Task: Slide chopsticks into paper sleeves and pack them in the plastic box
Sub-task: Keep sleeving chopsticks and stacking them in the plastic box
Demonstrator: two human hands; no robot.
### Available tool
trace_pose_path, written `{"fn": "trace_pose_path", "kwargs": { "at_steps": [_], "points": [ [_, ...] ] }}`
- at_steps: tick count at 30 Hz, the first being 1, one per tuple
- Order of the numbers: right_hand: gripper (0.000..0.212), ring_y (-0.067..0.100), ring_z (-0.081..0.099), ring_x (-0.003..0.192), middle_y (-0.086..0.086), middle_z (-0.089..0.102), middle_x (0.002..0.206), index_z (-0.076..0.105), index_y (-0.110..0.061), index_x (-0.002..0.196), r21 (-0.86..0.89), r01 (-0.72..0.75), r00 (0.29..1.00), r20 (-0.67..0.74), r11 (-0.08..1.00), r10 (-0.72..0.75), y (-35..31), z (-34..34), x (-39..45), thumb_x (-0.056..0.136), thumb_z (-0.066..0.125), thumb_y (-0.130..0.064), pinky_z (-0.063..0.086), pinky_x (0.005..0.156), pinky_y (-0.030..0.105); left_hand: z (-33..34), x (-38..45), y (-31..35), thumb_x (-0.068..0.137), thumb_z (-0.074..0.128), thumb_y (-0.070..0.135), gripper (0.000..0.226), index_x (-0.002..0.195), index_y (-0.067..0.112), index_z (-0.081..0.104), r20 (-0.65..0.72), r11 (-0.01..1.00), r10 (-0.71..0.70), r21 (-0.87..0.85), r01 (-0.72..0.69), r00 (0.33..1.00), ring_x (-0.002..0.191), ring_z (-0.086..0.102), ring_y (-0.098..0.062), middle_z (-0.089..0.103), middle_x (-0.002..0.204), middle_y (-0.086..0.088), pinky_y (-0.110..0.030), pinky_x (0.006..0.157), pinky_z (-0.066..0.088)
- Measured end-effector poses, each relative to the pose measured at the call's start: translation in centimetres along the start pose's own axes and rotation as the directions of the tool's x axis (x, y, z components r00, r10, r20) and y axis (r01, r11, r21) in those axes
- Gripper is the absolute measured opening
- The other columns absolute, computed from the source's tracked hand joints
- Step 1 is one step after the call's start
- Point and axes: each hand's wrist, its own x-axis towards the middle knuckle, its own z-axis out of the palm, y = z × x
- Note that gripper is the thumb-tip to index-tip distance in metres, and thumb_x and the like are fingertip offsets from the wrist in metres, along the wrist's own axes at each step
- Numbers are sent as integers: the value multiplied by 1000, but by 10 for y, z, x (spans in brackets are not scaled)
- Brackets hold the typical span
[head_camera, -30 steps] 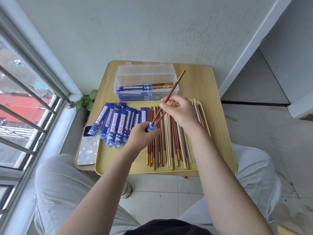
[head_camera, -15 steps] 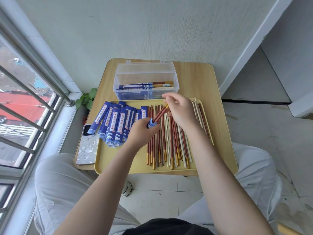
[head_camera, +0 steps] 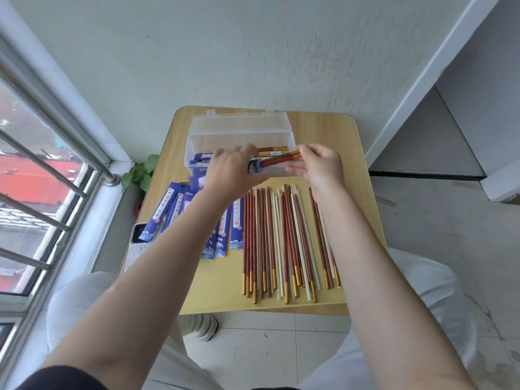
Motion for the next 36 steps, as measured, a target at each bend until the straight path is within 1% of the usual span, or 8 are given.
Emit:
{"fn": "trace_pose_path", "kwargs": {
  "at_steps": [2,8,15,19,23,26,30,36],
  "points": [
    [28,25,75,70,16,71,88,56,7,127,76,-10,994,-109,997,18,-5,3,15,103,51,-6,62,68,30,6,10,-10,86,68,55,73,143,17,44,-50,1000,17,-5,-17,999,132,46,-28,51,140,-8,-44,118,24],
    [29,21,75,66,13,70,76,54,4,130,73,-35,966,-255,997,53,2,21,55,104,49,-7,62,67,29,28,18,-31,100,51,43,64,153,13,32,-77,990,-128,-72,122,989,149,23,-27,33,158,-9,-43,122,17],
    [30,20,68,51,9,72,90,58,-1,127,-390,-75,996,-68,918,52,12,49,70,106,46,-18,53,45,25,44,23,-46,103,41,47,65,158,19,22,79,980,-183,-64,188,980,155,4,-27,14,166,-11,-46,123,8],
    [37,15,63,46,8,69,68,59,-8,132,-685,52,998,5,727,-66,6,45,72,107,34,-20,48,45,21,48,24,-46,104,31,50,62,159,22,22,114,982,-189,9,189,975,155,5,-26,15,167,-7,-45,124,4],
    [40,24,66,112,9,65,131,58,-11,138,-762,227,961,76,606,-266,4,38,70,104,37,-13,50,91,27,48,25,-42,103,28,56,64,157,22,27,140,974,-225,37,222,964,152,15,-27,23,164,-8,-45,122,11],
    [35,24,59,117,6,64,131,66,-12,126,-819,347,917,193,458,-350,8,37,69,102,40,-14,45,86,27,46,30,-42,101,26,60,67,154,20,34,170,971,-236,67,228,957,146,28,-28,34,158,-8,-47,119,18],
    [38,28,37,134,6,51,141,70,-15,116,-908,417,890,401,36,-216,23,39,70,103,38,-30,35,101,43,45,36,-42,98,24,67,72,153,21,35,187,968,-241,113,223,953,147,26,-29,35,158,-10,-51,119,19],
    [39,28,15,151,10,31,159,65,-13,124,-903,413,892,377,114,-247,34,37,62,104,40,-35,18,117,52,36,36,-41,99,33,62,65,148,19,44,122,974,-227,51,222,966,143,32,-27,44,150,-8,-46,116,23]
  ]
}}
